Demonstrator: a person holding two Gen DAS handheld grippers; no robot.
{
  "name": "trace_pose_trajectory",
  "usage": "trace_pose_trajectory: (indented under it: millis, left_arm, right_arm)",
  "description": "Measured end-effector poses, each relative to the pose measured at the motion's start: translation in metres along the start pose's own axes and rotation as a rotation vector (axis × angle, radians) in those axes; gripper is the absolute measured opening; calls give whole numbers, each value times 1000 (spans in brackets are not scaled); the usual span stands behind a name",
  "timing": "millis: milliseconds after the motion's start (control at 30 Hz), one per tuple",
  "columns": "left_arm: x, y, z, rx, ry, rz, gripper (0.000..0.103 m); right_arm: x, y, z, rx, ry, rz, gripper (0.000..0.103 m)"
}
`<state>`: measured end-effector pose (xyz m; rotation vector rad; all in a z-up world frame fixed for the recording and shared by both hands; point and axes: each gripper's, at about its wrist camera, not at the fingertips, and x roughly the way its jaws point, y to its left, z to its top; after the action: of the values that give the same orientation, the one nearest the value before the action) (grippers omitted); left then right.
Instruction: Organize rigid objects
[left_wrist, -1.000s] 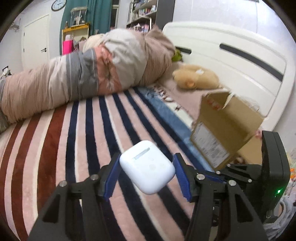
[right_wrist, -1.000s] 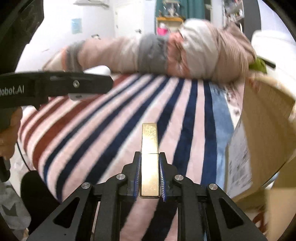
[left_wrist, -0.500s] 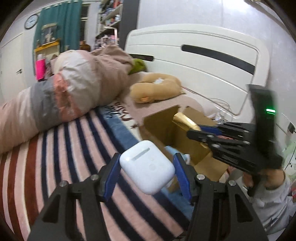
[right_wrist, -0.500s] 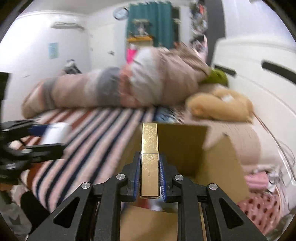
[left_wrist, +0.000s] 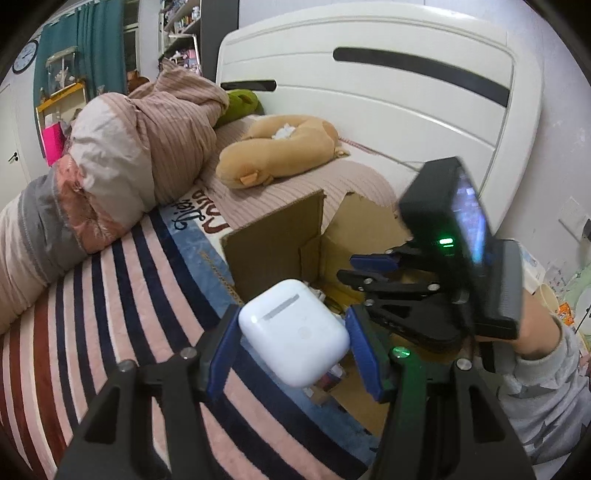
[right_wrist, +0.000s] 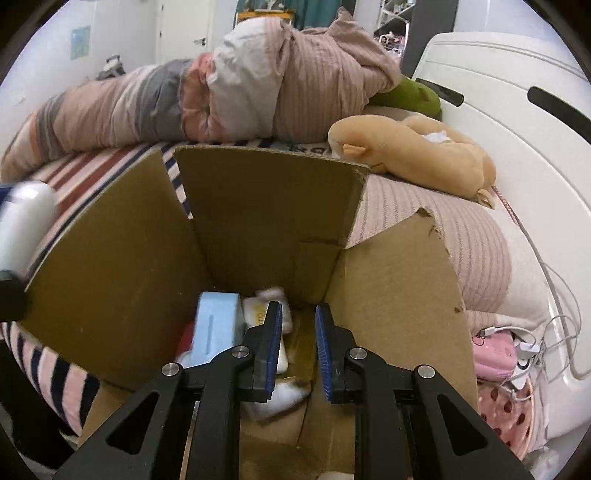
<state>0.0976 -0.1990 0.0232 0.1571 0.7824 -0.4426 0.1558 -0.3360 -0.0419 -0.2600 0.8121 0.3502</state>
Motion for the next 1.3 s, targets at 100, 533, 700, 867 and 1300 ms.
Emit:
trace_pose_trajectory:
  millis: [100, 533, 700, 867, 1300]
  left_arm:
    - [16, -4, 5, 17, 29, 10, 54]
    - [27, -11, 12, 45, 17, 63, 69]
    - [0, -2, 6, 5, -46, 69, 81]
    - [-40, 9, -5, -66, -141, 129, 96]
    - [-107, 64, -59, -308, -272, 374, 101]
  right_arm:
    - [-9, -5, -4, 19, -31, 35, 15]
    - [-21, -9, -12, 30, -73, 94, 23]
    - [-29, -4, -10, 25, -98, 146, 36]
    - [-51, 5, -6, -9, -179, 182, 61]
    - [-105, 29, 1, -87, -468, 338, 100]
